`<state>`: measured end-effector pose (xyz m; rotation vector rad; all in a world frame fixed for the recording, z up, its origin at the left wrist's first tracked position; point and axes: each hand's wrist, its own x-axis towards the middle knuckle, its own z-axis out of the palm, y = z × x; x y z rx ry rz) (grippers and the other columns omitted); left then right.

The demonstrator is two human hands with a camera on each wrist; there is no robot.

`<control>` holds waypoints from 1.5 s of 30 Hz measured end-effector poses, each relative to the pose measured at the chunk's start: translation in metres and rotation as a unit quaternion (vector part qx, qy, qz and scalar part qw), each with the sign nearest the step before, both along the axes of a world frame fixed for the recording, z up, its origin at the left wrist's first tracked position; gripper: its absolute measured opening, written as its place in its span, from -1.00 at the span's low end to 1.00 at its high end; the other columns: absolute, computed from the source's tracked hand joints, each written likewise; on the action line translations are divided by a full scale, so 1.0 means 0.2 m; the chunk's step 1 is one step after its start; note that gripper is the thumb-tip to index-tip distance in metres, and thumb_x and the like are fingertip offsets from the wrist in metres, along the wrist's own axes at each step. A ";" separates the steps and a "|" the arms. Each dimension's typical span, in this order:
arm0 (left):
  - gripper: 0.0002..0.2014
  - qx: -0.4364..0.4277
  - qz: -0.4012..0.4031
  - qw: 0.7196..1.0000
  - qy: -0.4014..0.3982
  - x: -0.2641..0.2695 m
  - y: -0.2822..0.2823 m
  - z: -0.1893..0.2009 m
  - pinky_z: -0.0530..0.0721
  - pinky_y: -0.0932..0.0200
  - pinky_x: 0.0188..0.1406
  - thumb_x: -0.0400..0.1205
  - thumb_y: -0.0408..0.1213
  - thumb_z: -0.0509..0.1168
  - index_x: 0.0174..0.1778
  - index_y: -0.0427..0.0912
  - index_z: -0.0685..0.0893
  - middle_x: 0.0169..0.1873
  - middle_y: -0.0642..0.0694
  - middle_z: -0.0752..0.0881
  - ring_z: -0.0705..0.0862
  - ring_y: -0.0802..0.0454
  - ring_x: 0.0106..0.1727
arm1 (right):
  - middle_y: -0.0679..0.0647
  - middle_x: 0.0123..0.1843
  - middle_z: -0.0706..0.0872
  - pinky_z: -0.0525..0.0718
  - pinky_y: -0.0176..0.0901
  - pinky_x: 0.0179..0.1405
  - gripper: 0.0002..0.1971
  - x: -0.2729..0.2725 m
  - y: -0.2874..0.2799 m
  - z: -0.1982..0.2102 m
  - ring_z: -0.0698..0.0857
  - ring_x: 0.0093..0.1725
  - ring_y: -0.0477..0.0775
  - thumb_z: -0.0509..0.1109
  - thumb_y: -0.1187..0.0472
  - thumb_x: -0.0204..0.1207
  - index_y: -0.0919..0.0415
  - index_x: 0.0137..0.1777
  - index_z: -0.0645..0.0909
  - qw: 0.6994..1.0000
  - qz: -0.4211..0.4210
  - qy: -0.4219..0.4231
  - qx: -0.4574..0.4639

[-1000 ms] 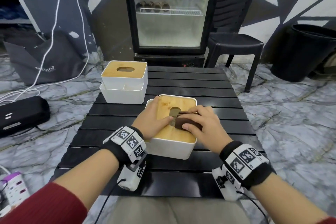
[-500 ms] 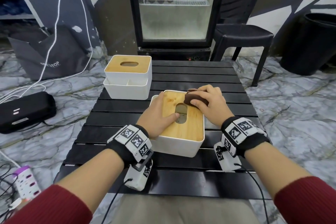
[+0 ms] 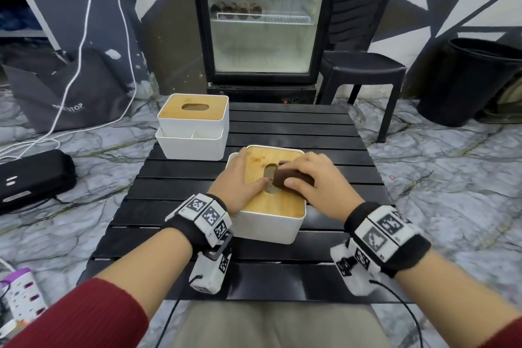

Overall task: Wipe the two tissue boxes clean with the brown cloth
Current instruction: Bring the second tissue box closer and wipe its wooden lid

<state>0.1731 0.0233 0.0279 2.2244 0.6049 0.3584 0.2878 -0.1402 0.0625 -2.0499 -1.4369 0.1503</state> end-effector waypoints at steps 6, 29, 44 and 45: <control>-0.38 0.006 -0.001 1.000 -0.003 0.00 -0.01 0.00 0.59 0.00 0.19 0.57 -0.06 0.36 0.51 0.00 0.26 0.28 -0.02 0.54 0.60 -0.01 0.23 | -0.11 0.18 0.58 0.46 -0.02 0.20 -0.62 -0.15 -0.13 -0.03 0.45 0.12 0.03 0.31 0.05 0.54 -0.13 0.36 0.47 0.997 0.039 -0.055 -0.034; -0.36 -0.006 -0.008 1.000 -0.010 0.00 0.01 -0.03 0.49 0.21 0.00 0.57 -0.03 0.35 0.50 0.14 0.18 0.21 0.15 0.50 0.56 0.12 0.15 | -0.05 0.16 0.60 0.43 0.13 0.23 -0.72 0.13 0.10 -0.10 0.40 0.14 0.05 0.32 0.14 0.54 -0.03 0.24 0.62 0.998 -0.035 -0.034 0.036; -0.37 0.035 -0.001 0.999 -0.002 -0.01 -0.02 0.01 0.36 0.51 -0.02 0.58 -0.04 0.33 0.50 0.06 0.19 0.11 0.34 0.39 0.44 0.29 0.12 | 0.00 0.23 0.62 0.36 -0.22 0.31 -0.69 0.22 0.17 -0.09 0.50 0.26 -0.01 0.29 0.17 0.57 -0.03 0.30 0.57 0.999 -0.029 0.031 0.008; -0.36 0.057 0.009 0.998 0.006 -0.02 -0.03 0.02 0.36 0.40 0.11 0.58 -0.03 0.33 0.52 0.01 0.20 0.22 0.22 0.40 0.43 0.20 0.22 | 0.01 0.22 0.63 0.38 -0.19 0.32 -0.69 0.22 0.16 -0.09 0.50 0.25 0.01 0.30 0.17 0.57 -0.02 0.30 0.57 0.999 -0.034 0.030 0.007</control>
